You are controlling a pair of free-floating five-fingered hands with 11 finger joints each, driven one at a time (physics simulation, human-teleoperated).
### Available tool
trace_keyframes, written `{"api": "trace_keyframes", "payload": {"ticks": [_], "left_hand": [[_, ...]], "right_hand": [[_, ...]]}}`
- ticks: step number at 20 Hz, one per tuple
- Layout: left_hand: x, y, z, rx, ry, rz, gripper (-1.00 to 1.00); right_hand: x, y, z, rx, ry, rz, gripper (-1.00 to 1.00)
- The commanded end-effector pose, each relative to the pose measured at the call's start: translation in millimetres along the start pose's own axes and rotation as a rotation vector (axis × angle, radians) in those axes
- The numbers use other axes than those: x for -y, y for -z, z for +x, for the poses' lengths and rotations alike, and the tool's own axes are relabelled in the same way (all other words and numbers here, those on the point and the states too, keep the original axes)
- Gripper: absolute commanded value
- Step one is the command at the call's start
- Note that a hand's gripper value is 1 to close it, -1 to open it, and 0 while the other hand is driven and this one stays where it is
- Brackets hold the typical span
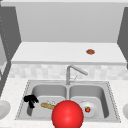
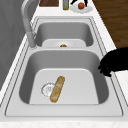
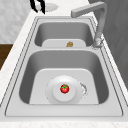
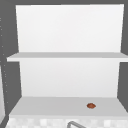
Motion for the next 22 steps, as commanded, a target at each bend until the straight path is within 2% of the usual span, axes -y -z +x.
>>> {"api": "trace_keyframes", "payload": {"ticks": [1,2,4,10,13,17,22], "left_hand": [[0.0,0.0,0.0,0.000,0.000,0.000,0.00],[0.0,0.0,0.0,0.000,0.000,0.000,0.00],[0.0,0.0,0.0,0.000,0.000,0.000,0.00],[0.0,0.0,0.0,0.000,0.000,0.000,0.00],[0.0,0.0,0.0,0.000,0.000,0.000,0.00],[0.0,0.0,0.0,0.000,0.000,0.000,0.00],[0.0,0.0,0.0,0.000,0.000,0.000,0.00]], "right_hand": [[0.0,2.7,-21.7,0.029,0.056,0.000,-1.00],[0.1,5.4,-25.2,0.031,0.053,0.000,-1.00],[0.2,11.5,-28.8,0.032,0.014,0.003,-1.00],[-7.8,12.6,-47.5,0.011,0.002,0.031,-1.00],[-9.3,25.1,-49.9,-0.002,0.006,0.099,-1.00],[-8.1,12.1,-62.1,-0.004,0.018,0.125,-1.00],[-13.0,-0.6,-61.4,-0.003,-0.004,0.139,-1.00]]}}
